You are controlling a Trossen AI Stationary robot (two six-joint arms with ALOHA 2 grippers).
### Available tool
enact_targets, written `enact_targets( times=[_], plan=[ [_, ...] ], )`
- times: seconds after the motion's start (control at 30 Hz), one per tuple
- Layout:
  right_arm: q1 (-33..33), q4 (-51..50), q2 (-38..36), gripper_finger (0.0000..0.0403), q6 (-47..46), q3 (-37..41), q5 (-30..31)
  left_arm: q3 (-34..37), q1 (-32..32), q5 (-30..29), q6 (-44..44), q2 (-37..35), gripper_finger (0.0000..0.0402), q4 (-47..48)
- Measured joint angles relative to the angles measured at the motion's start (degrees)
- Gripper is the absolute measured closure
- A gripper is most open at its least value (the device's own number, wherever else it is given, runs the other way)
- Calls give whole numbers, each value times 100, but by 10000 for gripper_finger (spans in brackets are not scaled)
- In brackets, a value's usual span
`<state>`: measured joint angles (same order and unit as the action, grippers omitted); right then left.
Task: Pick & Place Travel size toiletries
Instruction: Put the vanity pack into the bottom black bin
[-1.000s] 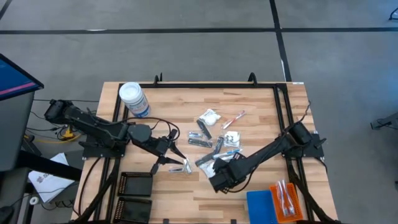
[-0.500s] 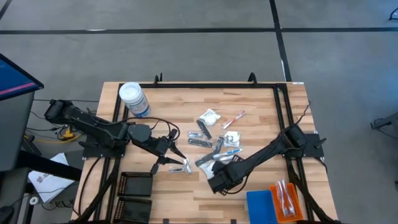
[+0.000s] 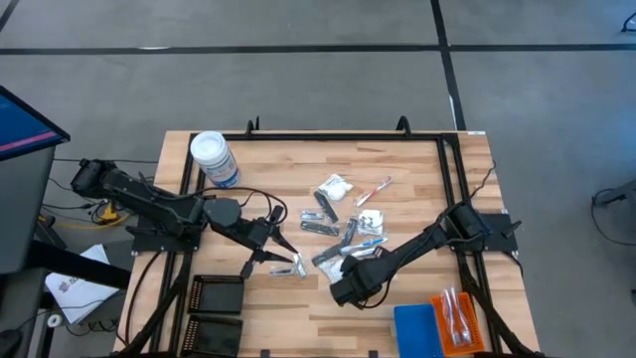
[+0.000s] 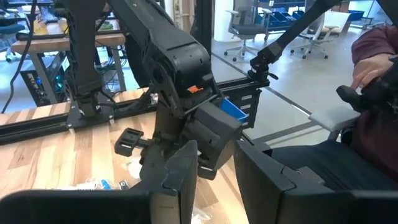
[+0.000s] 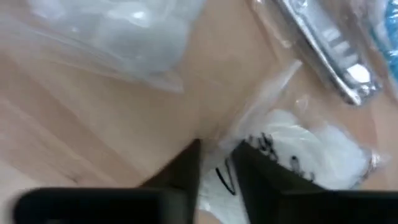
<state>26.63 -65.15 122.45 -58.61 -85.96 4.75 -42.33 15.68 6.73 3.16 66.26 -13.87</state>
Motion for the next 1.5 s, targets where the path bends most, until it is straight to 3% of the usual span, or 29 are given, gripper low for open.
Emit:
enact_targets(
  times=[0.03, 0.1, 0.37, 0.5, 0.83, 1.0, 1.17, 1.33, 1.5],
  plan=[
    [-16, -26, 0, 367, 62, 3, 15, 0, 0, 0, 0, 0, 302, 0],
    [-32, -24, 0, 388, 186, -1, 0, 0, 0, 4, 1, 0, 302, 0],
    [66, -1785, -416, 399, 482, -856, 632, 0, 0, 3, 89, 0, 302, -19],
    [301, -2003, -940, 401, 486, -1421, 1020, 0, 0, 3, 101, 0, 302, -63],
    [1260, -732, -2661, 402, 1473, -1798, 1030, 0, 0, 112, 94, 0, 302, -42],
    [1630, 499, -2992, 402, 2318, -1796, 977, 0, 6, 278, 236, 139, 302, -310],
    [1745, 1106, -3021, 403, 2713, -1788, 574, 0, 138, 273, 921, 891, 293, -1215],
    [1602, 1283, -2698, 403, 2855, -1756, -138, 1, 401, 259, 1898, 1761, 243, -2822],
    [1416, 2237, -2107, 403, 3344, -1756, -1814, -15, 601, 166, 2056, 1982, 178, -3386]
  ],
)
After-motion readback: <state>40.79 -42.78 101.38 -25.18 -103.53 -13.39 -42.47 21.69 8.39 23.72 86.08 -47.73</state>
